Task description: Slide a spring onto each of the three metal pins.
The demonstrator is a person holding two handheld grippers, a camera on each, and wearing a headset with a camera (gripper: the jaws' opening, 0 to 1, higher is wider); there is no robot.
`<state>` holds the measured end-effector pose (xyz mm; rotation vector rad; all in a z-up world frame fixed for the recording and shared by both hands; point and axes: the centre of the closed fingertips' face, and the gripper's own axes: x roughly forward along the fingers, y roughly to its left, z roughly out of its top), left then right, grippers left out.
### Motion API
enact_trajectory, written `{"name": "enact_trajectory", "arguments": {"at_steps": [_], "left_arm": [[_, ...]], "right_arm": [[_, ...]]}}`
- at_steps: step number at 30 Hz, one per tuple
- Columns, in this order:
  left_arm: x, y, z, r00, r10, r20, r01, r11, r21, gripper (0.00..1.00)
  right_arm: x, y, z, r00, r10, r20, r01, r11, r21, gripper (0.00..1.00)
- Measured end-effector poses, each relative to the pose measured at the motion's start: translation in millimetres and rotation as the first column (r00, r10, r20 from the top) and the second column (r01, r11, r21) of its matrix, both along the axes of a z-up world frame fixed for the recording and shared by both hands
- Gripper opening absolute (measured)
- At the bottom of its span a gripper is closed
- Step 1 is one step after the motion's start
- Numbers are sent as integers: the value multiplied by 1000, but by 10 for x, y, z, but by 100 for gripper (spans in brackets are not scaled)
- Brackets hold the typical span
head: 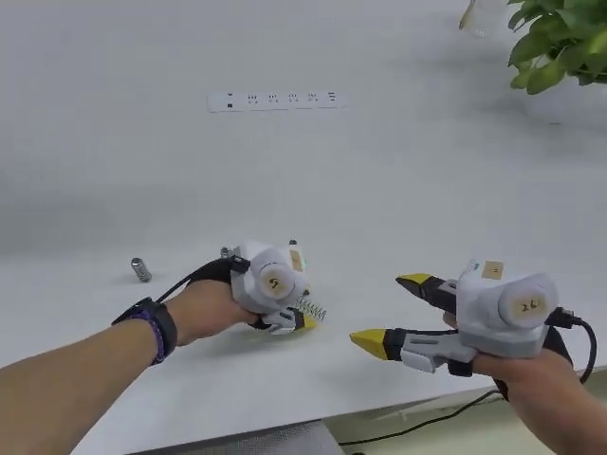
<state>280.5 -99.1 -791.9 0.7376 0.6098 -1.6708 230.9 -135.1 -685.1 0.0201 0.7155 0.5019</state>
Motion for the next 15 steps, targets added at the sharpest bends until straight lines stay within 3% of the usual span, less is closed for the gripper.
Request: {"name": "enact_trajectory", "arguments": {"at_steps": [11,15], "left_arm": [[-46,131,42,999,-31,42,30,999,34,5],[-49,147,28,999,-34,43,32,999,42,3]], "right_arm": [[1,35,-5,1000,11,-1,-11,1000,0,66],[10,51,-11,1000,16,-1,-16,1000,-2,66]]}}
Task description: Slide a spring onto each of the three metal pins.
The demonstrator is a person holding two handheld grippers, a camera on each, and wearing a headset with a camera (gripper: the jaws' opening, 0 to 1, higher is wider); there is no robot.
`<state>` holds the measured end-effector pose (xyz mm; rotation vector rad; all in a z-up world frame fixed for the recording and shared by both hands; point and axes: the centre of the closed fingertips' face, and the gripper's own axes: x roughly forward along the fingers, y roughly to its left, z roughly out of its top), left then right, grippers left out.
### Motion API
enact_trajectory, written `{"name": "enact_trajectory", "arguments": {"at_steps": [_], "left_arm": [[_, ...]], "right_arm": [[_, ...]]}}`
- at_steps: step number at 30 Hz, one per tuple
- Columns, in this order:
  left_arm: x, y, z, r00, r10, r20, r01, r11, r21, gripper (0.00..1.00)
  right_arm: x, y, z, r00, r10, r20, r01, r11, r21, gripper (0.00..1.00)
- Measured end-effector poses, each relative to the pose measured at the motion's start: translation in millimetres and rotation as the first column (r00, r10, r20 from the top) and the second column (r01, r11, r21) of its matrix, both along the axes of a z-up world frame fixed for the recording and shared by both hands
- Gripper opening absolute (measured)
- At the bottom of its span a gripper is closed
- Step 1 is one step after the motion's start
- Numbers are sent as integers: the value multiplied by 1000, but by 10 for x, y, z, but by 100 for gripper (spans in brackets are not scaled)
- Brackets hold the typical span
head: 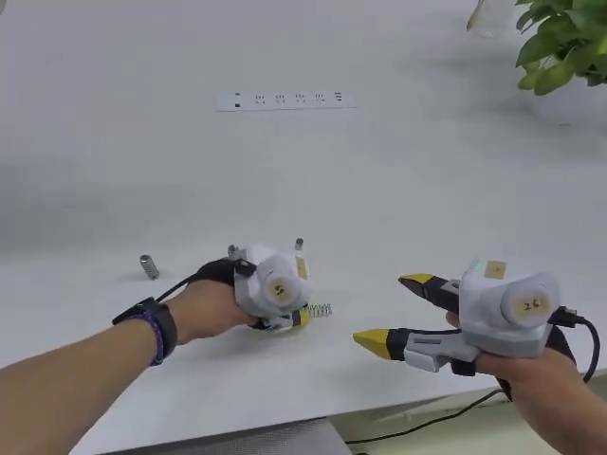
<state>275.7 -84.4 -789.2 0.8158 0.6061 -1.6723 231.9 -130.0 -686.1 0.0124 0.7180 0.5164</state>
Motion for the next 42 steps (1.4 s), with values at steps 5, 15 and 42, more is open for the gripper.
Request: {"name": "enact_trajectory", "arguments": {"at_steps": [5,15,42], "left_arm": [[13,46,-11,1000,25,-17,-25,1000,19,2],[70,230,-4,993,110,-49,-109,994,22,2],[312,711,415,972,234,-23,-235,970,-57,2]], "right_arm": [[1,22,-8,1000,7,-1,-7,1000,-2,65],[0,39,-32,1000,17,-6,-17,1000,-3,65],[121,322,-12,996,92,0,-92,995,24,61]]}}
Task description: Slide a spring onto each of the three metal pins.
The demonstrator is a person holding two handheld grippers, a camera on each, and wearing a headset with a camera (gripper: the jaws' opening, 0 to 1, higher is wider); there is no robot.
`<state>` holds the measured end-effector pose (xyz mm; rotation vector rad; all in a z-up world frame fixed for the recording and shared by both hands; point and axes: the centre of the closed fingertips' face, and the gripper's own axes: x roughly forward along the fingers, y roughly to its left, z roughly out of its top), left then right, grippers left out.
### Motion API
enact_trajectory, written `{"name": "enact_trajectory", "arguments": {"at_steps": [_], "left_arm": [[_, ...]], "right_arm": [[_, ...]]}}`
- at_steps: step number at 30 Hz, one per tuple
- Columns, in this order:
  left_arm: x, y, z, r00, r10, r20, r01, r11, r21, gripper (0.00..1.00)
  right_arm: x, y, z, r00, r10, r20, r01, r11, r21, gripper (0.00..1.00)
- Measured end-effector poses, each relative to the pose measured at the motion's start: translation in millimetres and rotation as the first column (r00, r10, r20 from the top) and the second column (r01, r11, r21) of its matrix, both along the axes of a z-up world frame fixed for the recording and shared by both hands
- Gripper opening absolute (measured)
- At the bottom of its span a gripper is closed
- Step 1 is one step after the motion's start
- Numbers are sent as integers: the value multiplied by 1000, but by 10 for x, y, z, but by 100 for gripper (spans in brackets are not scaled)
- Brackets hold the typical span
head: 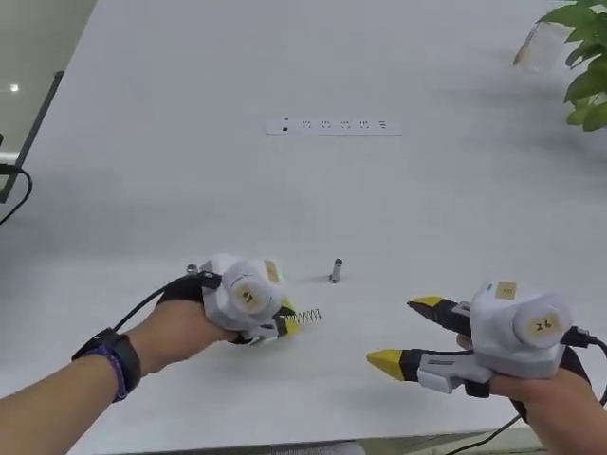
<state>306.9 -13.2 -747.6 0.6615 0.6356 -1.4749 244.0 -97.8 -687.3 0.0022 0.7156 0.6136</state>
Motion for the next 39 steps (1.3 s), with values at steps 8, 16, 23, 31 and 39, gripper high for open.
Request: {"name": "enact_trajectory", "arguments": {"at_steps": [8,16,23,31,39], "left_arm": [[23,120,132,999,35,15,-34,999,-27,2],[-44,197,200,998,52,19,-51,998,-45,2],[-95,230,304,998,59,32,-57,996,-65,2],[-134,252,416,997,65,45,-61,994,-87,2],[-226,264,490,996,68,54,-62,992,-106,2]], "right_arm": [[13,77,9,1000,21,4,-21,1000,11,59],[27,169,22,999,37,8,-37,999,26,57],[35,247,34,999,52,12,-52,998,35,57],[60,341,49,997,74,19,-75,996,48,56],[99,482,87,992,121,33,-123,990,64,49]]}}
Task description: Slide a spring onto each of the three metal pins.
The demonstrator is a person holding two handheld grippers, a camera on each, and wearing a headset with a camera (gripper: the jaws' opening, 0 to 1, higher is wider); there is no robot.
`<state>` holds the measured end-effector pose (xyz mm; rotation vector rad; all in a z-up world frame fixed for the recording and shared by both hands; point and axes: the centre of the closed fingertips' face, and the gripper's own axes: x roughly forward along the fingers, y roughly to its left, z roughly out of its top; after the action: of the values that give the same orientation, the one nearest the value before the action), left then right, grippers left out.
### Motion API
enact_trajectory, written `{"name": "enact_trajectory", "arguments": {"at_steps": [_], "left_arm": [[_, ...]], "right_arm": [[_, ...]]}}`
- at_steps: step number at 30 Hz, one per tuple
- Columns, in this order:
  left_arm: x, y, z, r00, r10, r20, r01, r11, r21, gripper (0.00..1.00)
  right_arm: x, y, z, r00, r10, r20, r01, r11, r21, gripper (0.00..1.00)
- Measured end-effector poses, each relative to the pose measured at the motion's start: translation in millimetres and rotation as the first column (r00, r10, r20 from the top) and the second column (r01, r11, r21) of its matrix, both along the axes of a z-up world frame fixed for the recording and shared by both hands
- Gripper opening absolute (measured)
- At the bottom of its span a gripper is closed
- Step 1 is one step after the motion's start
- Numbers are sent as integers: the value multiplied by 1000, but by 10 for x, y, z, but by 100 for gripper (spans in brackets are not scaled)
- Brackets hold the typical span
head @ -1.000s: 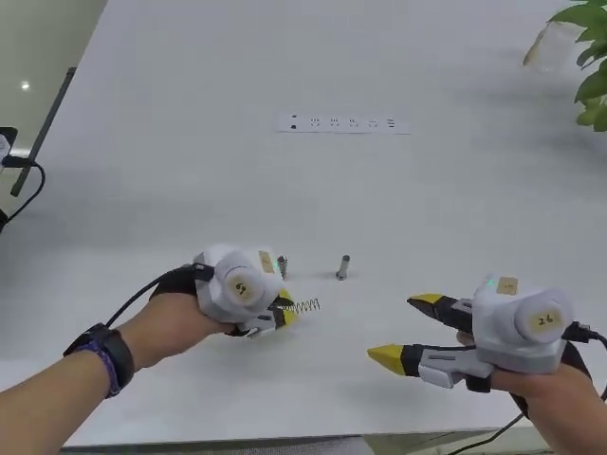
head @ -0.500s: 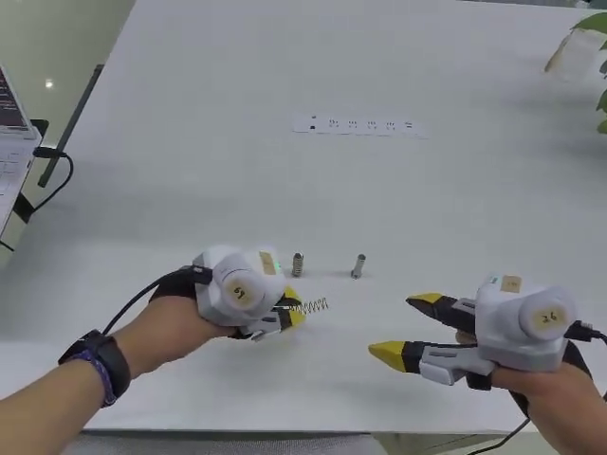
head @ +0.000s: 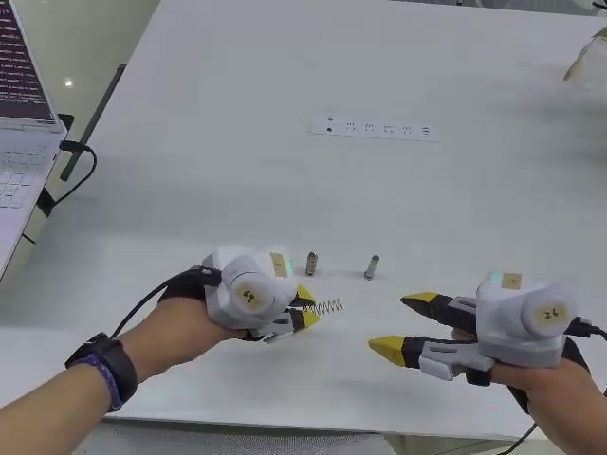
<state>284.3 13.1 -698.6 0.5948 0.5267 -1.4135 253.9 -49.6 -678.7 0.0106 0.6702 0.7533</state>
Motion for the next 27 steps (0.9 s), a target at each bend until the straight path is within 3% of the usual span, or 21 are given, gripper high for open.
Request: {"name": "enact_trajectory", "arguments": {"at_steps": [16,27], "left_arm": [[-186,7,132,999,-35,21,35,999,-28,2],[-304,-32,263,994,-92,54,95,994,-47,2]], "right_arm": [[20,353,49,993,122,3,-121,991,59,36],[-57,553,67,976,218,-8,-216,972,88,29]]}}
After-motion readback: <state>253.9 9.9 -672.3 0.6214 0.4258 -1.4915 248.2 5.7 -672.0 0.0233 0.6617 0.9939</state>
